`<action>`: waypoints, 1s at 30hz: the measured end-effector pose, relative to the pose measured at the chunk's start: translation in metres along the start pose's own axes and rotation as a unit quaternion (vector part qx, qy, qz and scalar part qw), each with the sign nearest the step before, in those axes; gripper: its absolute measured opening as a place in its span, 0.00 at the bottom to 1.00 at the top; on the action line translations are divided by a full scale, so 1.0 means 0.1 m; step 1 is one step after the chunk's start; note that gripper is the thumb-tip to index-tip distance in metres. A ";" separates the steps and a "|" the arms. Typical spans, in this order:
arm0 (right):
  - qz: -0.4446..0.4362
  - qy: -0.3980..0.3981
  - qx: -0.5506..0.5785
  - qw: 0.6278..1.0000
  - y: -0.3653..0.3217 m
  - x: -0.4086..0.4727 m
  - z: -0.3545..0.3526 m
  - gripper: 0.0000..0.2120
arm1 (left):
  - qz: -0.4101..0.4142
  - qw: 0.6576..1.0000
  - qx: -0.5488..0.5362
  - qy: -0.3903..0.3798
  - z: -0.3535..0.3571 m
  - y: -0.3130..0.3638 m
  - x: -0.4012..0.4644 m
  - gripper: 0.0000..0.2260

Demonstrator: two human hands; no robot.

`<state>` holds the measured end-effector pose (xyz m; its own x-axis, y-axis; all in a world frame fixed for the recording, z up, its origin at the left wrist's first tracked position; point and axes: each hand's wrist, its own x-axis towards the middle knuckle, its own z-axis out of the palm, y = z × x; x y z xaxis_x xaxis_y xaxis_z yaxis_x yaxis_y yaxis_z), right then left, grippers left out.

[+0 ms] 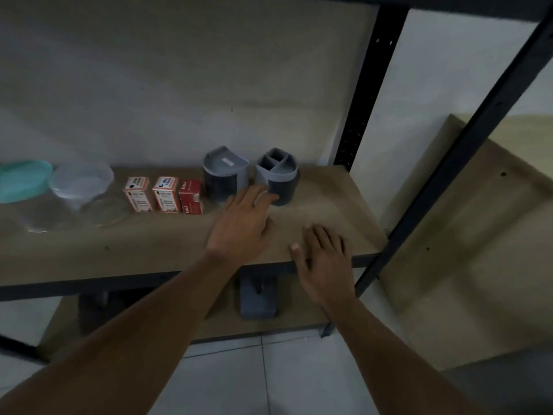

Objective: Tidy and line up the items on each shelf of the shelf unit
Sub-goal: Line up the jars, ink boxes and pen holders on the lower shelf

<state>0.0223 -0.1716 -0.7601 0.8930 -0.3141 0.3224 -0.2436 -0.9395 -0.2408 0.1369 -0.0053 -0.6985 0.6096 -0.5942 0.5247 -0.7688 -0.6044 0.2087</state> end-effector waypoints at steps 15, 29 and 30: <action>0.016 0.150 0.010 0.989 0.04 0.01 0.33 0.25 | -0.001 0.988 0.156 0.000 0.33 -0.06 0.84 0.24; 0.029 0.155 0.001 0.987 0.03 0.01 0.36 0.26 | 0.012 0.995 0.062 -0.082 0.09 -0.15 1.01 0.11; 0.029 0.153 -0.001 0.988 0.03 0.01 0.36 0.26 | 0.010 0.994 0.061 -0.084 0.09 -0.16 1.04 0.10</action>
<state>0.0363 -0.1695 -0.7930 0.7216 -0.3940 0.5693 -0.2920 -0.9188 -0.2657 0.2144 -0.0625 -0.6544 0.6268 -0.6806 0.3794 -0.7575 -0.6462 0.0923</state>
